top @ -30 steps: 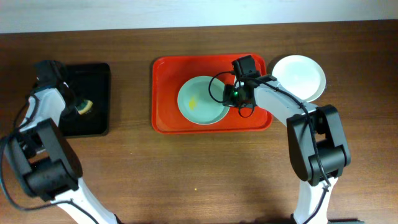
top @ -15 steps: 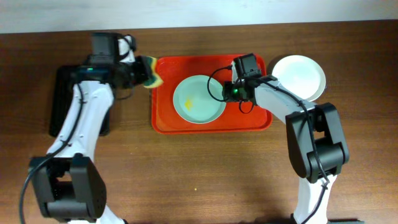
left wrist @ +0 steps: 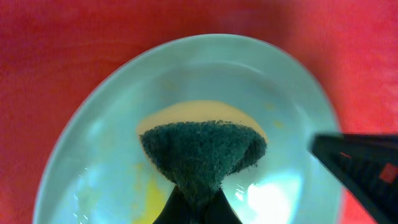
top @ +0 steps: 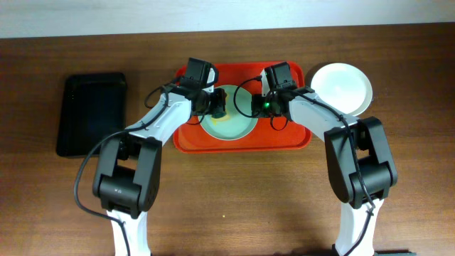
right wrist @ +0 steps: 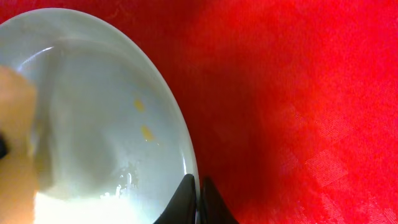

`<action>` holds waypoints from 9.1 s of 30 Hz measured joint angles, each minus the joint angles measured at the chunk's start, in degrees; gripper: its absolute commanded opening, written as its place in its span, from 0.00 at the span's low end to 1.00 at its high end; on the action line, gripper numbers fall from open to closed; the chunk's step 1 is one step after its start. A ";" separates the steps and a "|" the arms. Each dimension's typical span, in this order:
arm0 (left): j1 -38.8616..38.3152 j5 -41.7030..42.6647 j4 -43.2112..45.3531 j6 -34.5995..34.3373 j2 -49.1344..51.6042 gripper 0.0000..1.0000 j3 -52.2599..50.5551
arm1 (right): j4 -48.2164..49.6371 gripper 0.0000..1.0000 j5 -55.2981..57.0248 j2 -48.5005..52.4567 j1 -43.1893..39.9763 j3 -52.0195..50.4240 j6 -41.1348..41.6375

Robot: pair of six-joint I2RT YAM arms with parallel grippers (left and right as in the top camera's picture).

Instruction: Clean dirty plates on tray and stack at the side

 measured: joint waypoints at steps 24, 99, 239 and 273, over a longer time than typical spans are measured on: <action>-2.71 0.42 -6.60 -3.61 2.01 0.00 3.72 | -1.29 0.04 -0.81 0.00 0.17 0.17 0.87; 39.56 -13.20 -12.85 0.09 -16.06 0.99 2.43 | -13.05 0.04 20.46 -16.57 7.67 0.20 2.16; 39.56 -13.97 -14.99 0.09 -16.11 0.99 2.40 | 15.74 0.99 11.50 -120.34 -16.17 -78.90 -2.99; 25.18 -1.42 16.35 27.61 -116.15 0.99 -73.57 | 15.69 0.98 11.54 -120.45 -16.06 -78.90 -3.02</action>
